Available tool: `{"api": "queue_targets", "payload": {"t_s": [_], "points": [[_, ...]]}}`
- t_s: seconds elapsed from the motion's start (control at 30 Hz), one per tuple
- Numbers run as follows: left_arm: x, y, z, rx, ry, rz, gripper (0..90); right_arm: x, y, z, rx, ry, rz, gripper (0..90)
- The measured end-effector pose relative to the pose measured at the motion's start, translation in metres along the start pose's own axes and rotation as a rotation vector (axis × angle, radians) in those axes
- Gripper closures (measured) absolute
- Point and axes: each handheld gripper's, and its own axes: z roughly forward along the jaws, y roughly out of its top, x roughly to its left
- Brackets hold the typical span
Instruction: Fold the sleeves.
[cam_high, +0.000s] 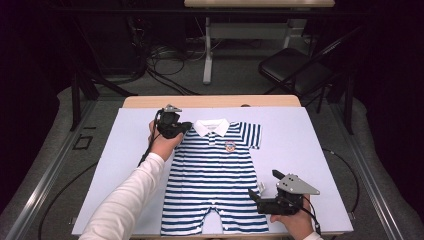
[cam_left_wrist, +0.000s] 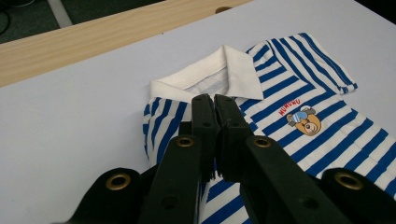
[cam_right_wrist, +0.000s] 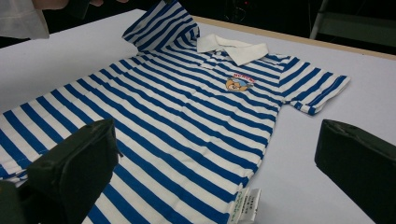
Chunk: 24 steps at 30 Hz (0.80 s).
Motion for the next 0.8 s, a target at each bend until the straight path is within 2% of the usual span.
{"api": "queue_targets", "payload": {"t_s": [0.3,0.4,0.6,0.8], "points": [[-0.010,-0.002,0.008,0.022,-0.006,0.029,87.8,0.000,0.000,0.000,0.002,-0.001,-0.001,0.0],[-0.013,-0.003,0.013,0.030,-0.009,0.028,87.8,0.000,0.000,0.000,0.001,0.000,-0.001,0.0],[-0.021,-0.006,0.024,0.060,-0.009,0.056,87.8,0.000,0.000,0.000,0.001,-0.001,-0.002,0.0],[-0.028,-0.008,0.035,0.094,0.012,0.074,87.8,0.000,0.000,0.000,0.001,-0.004,-0.003,0.0]]}}
